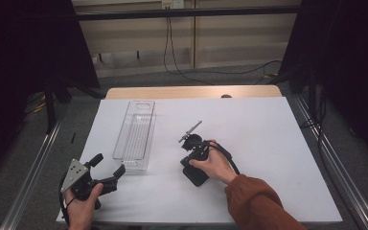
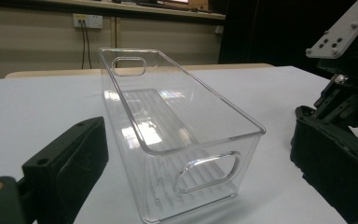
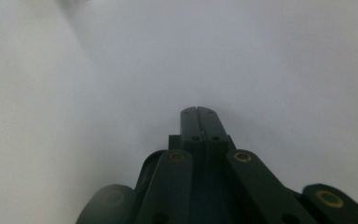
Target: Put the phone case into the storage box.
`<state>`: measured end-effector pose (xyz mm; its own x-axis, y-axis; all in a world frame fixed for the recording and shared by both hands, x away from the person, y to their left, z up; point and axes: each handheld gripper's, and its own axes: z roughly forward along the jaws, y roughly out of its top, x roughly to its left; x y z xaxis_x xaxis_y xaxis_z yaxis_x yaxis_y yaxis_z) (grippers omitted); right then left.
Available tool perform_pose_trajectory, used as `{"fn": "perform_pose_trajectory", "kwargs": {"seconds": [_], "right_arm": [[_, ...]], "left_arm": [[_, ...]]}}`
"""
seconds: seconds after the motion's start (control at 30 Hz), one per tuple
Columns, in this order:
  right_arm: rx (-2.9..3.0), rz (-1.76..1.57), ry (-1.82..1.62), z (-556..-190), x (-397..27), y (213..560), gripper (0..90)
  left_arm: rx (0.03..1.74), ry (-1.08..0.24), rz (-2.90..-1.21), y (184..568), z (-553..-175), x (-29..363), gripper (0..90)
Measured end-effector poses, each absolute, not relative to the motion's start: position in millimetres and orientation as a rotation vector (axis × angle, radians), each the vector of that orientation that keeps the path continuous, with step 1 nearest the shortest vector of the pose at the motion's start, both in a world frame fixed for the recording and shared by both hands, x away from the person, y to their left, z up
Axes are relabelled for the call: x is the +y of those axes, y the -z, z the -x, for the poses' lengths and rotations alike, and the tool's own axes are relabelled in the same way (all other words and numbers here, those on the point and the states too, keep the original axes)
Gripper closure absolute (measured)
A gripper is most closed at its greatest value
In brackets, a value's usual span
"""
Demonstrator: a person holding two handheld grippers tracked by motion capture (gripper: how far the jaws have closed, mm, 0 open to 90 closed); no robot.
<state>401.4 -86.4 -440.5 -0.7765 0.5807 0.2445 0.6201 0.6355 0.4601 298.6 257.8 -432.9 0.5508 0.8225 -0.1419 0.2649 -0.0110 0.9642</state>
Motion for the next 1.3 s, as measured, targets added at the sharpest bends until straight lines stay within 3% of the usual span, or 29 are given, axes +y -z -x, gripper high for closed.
{"fn": "perform_pose_trajectory", "kwargs": {"seconds": [1.3], "right_arm": [[-2.750, 1.085, 0.821, -329, -166, 437, 90.0]], "left_arm": [[0.950, -0.571, -1.574, 433, -298, 256, 4.0]]}}
